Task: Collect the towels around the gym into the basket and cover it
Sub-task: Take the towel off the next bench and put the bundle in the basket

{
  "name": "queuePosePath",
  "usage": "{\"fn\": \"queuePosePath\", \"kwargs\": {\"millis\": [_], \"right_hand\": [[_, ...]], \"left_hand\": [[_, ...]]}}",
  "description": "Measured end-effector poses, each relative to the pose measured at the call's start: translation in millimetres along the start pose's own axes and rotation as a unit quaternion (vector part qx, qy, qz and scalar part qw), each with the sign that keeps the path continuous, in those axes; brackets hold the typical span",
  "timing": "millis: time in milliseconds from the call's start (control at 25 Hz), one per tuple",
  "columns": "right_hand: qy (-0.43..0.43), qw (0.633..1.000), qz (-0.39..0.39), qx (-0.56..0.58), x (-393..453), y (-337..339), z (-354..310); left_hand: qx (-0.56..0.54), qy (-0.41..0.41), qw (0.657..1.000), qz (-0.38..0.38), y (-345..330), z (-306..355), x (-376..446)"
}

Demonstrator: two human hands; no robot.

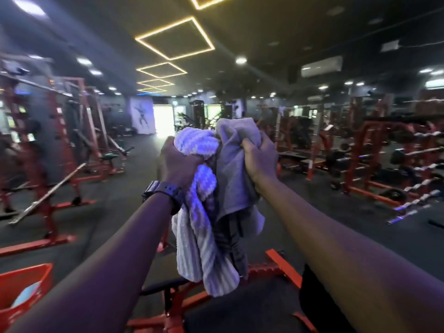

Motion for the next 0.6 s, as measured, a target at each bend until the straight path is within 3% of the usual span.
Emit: {"fn": "queuePosePath", "kwargs": {"millis": [400,600], "right_hand": [[-0.015,0.985,-0.149,0.083,-201,-299,-128],[-0.033,0.966,-0.227,0.117,-280,-426,-174]], "left_hand": [[0.137,0.027,0.982,0.131,368,-63,50],[0.188,0.047,0.964,0.184,505,-98,75]]}}
Point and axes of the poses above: each hand's wrist, its own x-axis towards the middle knuckle, its own y-axis out of the back of the hand, z = x × y, the point moved 3 cm from there along x, towards the middle knuckle, and after that the axes turned 10 degrees about -x, right-handed, at the moved point
